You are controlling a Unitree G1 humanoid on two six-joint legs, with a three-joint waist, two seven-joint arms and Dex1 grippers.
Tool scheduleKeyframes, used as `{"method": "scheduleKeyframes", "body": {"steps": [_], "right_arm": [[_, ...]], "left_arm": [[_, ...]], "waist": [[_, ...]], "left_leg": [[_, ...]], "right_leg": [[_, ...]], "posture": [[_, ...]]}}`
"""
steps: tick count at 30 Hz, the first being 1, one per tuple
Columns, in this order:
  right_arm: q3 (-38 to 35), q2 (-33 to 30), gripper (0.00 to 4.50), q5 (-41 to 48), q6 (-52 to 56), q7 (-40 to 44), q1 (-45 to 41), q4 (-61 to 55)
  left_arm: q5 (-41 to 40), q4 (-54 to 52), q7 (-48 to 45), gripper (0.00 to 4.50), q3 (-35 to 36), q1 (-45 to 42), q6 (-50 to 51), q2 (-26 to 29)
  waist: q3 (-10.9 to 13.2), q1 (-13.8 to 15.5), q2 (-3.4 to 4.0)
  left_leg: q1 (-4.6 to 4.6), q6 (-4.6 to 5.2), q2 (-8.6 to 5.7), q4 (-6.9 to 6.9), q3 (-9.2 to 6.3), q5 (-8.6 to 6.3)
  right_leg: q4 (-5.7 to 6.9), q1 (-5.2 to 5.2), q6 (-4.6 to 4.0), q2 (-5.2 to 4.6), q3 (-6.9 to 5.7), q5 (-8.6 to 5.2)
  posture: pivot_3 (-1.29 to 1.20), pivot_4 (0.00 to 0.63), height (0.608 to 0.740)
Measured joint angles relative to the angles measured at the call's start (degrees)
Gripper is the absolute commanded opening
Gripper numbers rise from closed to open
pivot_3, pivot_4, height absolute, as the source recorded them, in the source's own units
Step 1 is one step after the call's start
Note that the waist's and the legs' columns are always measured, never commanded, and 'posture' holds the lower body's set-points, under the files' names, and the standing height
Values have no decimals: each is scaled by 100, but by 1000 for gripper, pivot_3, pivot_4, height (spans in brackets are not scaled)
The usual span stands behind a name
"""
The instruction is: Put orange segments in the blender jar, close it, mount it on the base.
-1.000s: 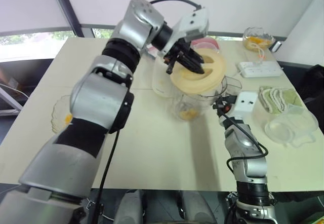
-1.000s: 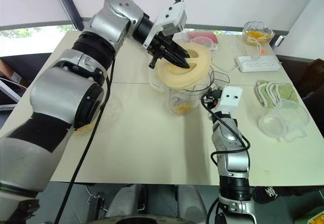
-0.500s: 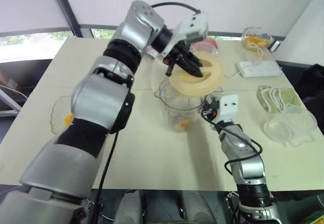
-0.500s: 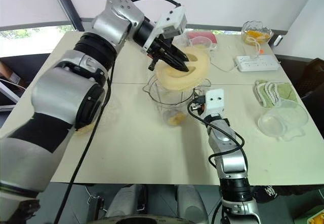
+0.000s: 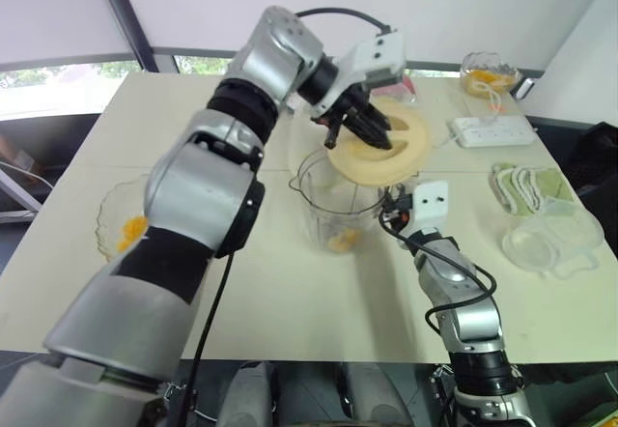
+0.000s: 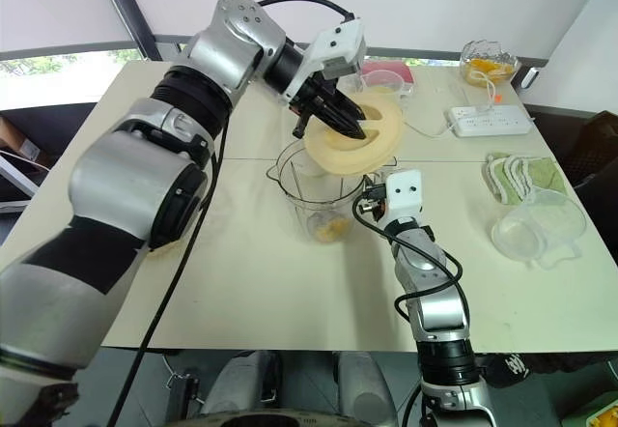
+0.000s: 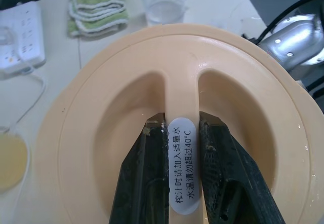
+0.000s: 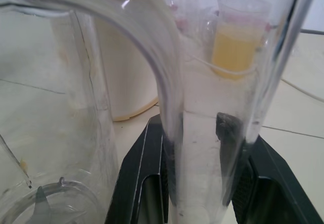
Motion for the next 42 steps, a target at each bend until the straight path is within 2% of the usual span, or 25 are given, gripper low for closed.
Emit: {"method": "scheduleKeyframes", "body": {"steps": [8,14,21,25,31,42], "right_arm": [[50,0,920,-104,-173,3,6,44],[51,5,920,-103,-259,6,48,71],[55,95,920,-103,-427,-53,119,152],[54,127,920,-103,-529,-82,141,204],[32,141,920,-99,-696,-57,160,337],[22,166,920,-95,-992,-40,231,584]], "left_arm": [[94,0,-20,242,-100,6,395,184],[91,-179,-398,242,-163,13,817,171],[86,-628,-512,242,-564,265,959,342],[24,-1091,-513,242,-667,471,996,555],[22,-1919,-483,242,-774,901,1267,590],[13,-3169,-218,242,-878,1334,2370,490]], "waist": [[0,3,0],[0,1,0],[0,-17,0],[0,-16,0],[-2,-10,2],[-3,-11,1]], "left_leg": [[0,0,0,2,0,0],[2,0,0,2,1,0],[12,-1,1,2,-2,0],[14,-2,5,3,-4,1],[23,-2,5,4,-3,1],[80,-2,7,4,2,1]], "right_leg": [[4,0,0,0,0,0],[11,0,-1,2,0,-1],[23,0,-1,4,7,-1],[26,0,-2,7,9,-1],[30,4,-2,8,15,-1],[33,55,-4,15,29,-2]], "posture": [[0,150,740],[0,150,740],[0,150,740],[0,150,740],[0,150,740],[0,150,740]]}}
